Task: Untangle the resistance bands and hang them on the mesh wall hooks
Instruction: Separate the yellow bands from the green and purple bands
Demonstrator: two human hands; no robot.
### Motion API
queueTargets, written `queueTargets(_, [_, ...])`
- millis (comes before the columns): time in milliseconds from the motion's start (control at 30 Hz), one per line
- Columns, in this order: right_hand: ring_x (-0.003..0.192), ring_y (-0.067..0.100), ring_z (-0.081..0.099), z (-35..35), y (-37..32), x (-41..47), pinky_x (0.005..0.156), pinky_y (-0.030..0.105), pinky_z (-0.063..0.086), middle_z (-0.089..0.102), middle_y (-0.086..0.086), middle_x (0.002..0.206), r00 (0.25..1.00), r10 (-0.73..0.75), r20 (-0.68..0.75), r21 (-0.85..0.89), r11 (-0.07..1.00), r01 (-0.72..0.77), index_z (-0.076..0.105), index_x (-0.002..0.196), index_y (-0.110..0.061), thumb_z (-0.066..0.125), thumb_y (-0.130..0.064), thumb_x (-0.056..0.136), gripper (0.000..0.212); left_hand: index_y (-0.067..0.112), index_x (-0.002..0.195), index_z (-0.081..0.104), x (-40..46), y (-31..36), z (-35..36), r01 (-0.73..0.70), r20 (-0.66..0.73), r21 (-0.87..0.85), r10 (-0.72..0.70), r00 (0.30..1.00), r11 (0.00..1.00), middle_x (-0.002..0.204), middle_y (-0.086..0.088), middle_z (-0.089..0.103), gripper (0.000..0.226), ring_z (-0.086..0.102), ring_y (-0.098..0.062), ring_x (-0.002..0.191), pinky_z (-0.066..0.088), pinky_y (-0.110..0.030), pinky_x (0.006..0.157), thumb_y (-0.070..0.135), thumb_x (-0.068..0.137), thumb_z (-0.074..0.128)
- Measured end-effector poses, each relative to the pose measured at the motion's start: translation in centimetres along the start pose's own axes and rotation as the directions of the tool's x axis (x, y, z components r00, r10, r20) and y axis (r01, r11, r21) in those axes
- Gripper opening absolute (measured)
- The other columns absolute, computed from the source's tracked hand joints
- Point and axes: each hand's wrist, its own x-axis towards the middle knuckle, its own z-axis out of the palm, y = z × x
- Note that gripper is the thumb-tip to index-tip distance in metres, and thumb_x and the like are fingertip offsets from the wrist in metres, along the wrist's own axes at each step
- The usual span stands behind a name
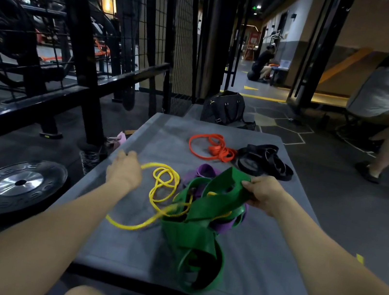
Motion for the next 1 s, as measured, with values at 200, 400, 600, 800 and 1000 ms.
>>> queueTargets(200, [0.061,0.019,0.054,0.2,1.0,-0.6,0.045,0.028,0.051,0.055,0.011,0.070,0.994,0.088,0.059,0.231,0.968,-0.099,0.051,0.074,-0.003,0.054,-0.008,0.094,0.020,0.002,0.111,0.060,-2.6,5.9,4.4,-0.309,0.120,-0.386,0.380,0.917,0.869,0.117,-0.022,0.057,0.022,0.057,-0.031,0.107,0.041,-0.031,0.094,0.007,0.091,0.051])
queueTargets(400, [0.063,0.018,0.054,-0.3,2.0,-1.6,0.063,0.028,0.048,0.057,0.011,0.073,0.981,0.094,0.168,0.220,0.967,-0.131,0.055,0.083,-0.002,0.051,-0.009,0.095,0.014,0.007,0.113,0.063,-4.3,9.1,6.5,-0.301,0.329,-0.518,0.511,0.794,0.801,0.102,-0.001,0.061,0.027,0.050,-0.010,0.093,0.035,-0.019,0.068,0.018,0.098,0.043])
queueTargets(600, [0.060,0.019,0.045,0.7,2.0,-1.9,0.058,0.026,0.038,0.050,0.010,0.066,0.966,-0.080,0.246,0.052,0.996,0.070,0.054,0.068,-0.005,0.060,-0.005,0.088,0.021,0.007,0.083,0.061,-3.2,6.2,5.8,-0.117,0.396,-0.631,0.448,0.802,0.767,0.087,-0.003,0.063,0.035,0.060,-0.020,0.088,0.044,-0.027,0.081,0.033,0.098,0.042])
queueTargets(800, [0.070,0.010,0.054,4.0,1.7,-3.3,0.053,0.008,0.042,0.064,0.007,0.084,0.904,-0.219,0.367,-0.343,0.871,0.351,0.069,0.102,0.002,0.075,-0.008,0.076,0.029,0.006,0.096,0.063,-3.6,5.3,4.4,0.163,0.477,-0.766,0.382,0.792,0.621,0.073,0.001,0.073,0.057,0.069,-0.007,0.066,0.055,-0.017,0.061,0.059,0.089,0.043])
queueTargets(1000, [0.076,0.013,0.054,3.7,1.3,-3.1,0.063,0.020,0.037,0.070,0.013,0.096,0.918,-0.353,0.179,-0.491,0.777,0.394,0.072,0.099,-0.003,0.068,-0.016,0.083,0.021,0.017,0.080,0.061,-3.5,3.7,3.0,0.081,0.354,-0.822,0.393,0.849,0.564,0.063,0.008,0.067,0.011,0.061,-0.004,0.058,0.049,-0.021,0.060,0.011,0.089,0.059])
